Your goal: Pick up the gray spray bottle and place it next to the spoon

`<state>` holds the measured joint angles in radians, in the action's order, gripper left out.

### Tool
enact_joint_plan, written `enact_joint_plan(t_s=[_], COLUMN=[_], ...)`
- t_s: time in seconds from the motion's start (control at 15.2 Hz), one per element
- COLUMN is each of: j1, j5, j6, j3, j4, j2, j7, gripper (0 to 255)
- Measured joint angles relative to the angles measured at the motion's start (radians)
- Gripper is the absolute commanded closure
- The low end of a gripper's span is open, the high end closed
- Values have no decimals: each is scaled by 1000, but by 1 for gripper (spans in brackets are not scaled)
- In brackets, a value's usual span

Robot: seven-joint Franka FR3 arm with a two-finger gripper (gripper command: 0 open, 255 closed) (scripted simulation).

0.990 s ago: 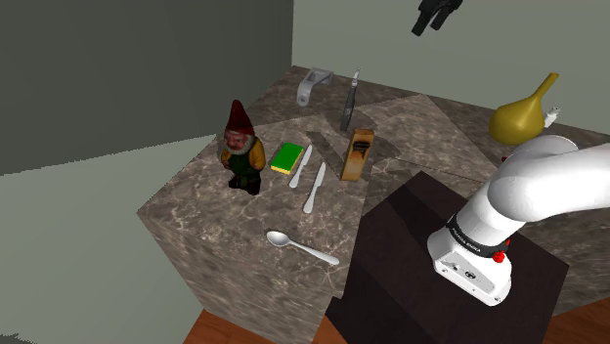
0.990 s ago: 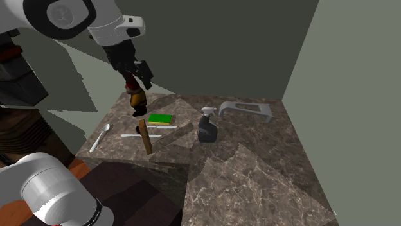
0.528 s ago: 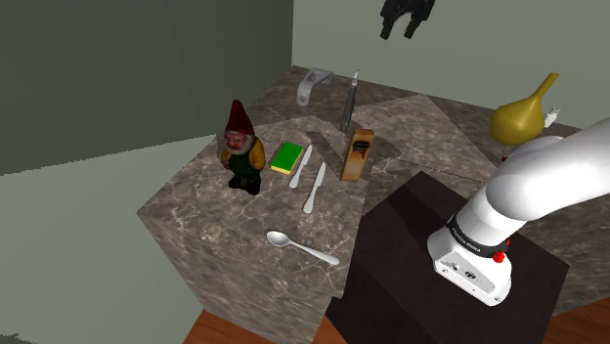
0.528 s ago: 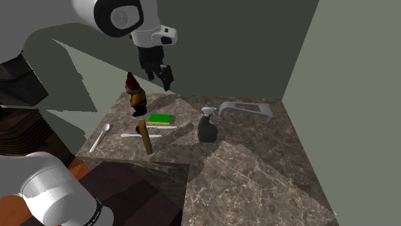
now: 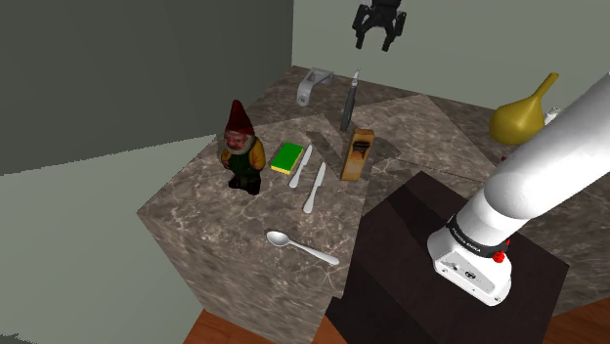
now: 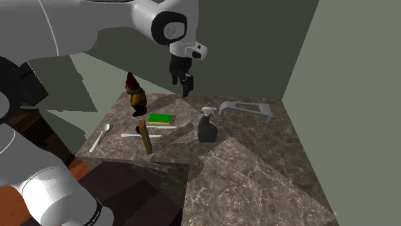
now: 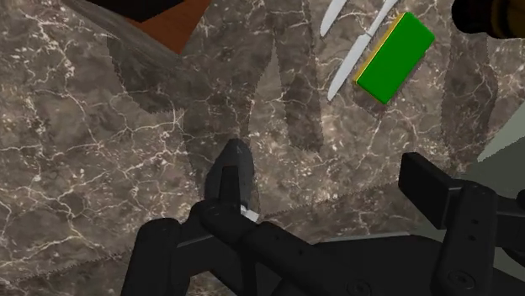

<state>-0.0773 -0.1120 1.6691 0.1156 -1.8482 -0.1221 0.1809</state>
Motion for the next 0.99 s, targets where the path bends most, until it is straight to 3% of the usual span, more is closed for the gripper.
enact_joint_plan(t_s=[0.53, 0.99], j1=[-54, -133], j5=[-112, -224], j6=[-71, -157], j3=[48, 75], j4=[251, 491], j2=[349, 649], j7=[129, 244], gripper=[0, 0])
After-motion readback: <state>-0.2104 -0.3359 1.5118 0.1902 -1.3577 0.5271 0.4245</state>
